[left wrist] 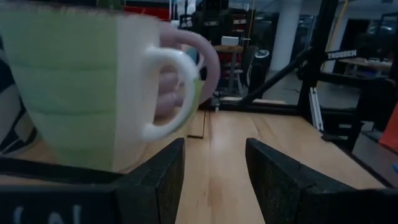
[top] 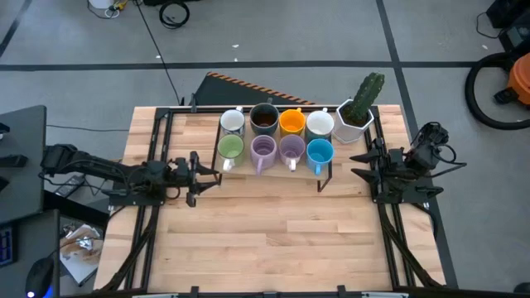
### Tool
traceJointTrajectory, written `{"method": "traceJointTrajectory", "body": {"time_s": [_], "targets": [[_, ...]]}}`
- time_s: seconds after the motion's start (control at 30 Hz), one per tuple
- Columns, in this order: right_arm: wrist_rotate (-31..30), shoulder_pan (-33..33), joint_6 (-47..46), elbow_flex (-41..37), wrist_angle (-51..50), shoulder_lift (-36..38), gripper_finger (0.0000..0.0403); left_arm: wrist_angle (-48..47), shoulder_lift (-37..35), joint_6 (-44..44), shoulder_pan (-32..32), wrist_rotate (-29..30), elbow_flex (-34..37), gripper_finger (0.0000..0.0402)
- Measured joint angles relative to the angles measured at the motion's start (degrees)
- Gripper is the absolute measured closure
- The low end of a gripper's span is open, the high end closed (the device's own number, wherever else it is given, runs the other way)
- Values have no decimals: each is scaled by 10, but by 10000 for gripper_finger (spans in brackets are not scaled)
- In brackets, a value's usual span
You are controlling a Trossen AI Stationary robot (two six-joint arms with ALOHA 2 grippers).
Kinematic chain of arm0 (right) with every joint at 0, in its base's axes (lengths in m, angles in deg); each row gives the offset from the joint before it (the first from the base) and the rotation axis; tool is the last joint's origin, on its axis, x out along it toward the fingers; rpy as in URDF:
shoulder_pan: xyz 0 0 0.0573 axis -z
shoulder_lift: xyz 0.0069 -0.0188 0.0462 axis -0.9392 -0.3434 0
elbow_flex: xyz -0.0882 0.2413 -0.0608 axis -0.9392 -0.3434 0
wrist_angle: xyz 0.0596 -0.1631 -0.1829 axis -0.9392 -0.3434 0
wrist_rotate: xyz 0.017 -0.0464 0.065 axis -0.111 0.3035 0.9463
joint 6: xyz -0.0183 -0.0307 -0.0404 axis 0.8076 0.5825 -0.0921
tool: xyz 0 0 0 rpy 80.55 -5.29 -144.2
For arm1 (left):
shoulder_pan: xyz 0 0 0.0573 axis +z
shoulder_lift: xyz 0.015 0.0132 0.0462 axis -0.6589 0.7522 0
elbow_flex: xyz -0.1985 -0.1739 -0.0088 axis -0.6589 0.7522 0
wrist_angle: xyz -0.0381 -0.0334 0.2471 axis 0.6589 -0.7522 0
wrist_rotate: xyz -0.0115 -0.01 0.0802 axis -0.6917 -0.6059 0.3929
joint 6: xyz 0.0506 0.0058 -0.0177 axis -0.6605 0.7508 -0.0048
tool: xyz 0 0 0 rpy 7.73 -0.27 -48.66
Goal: Place coffee mugs
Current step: Return to Home Position
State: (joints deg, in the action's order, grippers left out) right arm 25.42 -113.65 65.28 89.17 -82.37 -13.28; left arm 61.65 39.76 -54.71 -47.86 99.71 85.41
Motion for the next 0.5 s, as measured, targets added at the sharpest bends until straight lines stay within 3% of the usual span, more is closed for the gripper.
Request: {"method": "traceJointTrajectory", "body": {"time_s": [0.2,0.5], "targets": [[-15,0,-3,-15,9,-1,210,-38,-55,-34,-25,31,0,226],[30,1,-3,-41,58,-1,210,-137,-162,-42,-100,90,0,226]]}}
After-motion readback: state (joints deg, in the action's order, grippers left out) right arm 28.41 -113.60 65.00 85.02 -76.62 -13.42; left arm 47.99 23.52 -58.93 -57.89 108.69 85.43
